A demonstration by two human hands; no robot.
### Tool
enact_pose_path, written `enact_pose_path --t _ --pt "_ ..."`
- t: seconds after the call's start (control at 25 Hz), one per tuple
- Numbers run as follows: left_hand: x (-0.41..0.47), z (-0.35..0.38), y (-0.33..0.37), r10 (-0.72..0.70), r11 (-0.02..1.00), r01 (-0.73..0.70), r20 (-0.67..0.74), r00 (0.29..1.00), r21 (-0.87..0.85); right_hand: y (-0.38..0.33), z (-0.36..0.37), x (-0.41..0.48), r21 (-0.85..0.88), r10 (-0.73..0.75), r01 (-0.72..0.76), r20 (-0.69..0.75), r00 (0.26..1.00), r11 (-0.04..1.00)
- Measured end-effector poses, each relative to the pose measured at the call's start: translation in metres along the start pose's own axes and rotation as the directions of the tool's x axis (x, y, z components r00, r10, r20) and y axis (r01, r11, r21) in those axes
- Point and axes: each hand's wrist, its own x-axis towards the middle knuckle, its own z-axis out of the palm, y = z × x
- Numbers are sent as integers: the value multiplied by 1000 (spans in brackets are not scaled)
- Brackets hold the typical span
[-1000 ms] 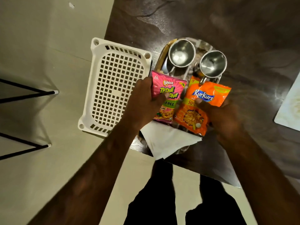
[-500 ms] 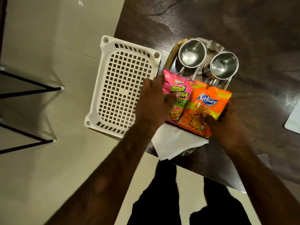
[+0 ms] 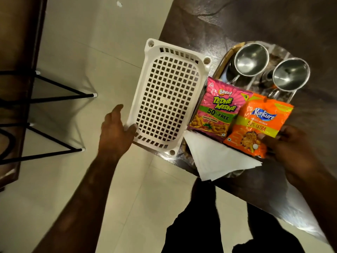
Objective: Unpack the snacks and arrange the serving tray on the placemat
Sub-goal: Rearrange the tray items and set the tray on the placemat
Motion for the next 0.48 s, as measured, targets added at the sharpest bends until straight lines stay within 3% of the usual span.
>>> enact_pose_path --t 0.12,0.32,0.48 --pt "5 8 3 82 993 -68 139 987 -100 3 0 3 -13 -16 17 4 1000 1000" --pt "1 13 0 83 991 -72 96 992 -111 4 -2 4 26 -20 20 -4 1000 999" --pt "1 20 -2 73 997 -73 36 997 -4 3 -1 3 32 -9 9 -17 1000 999"
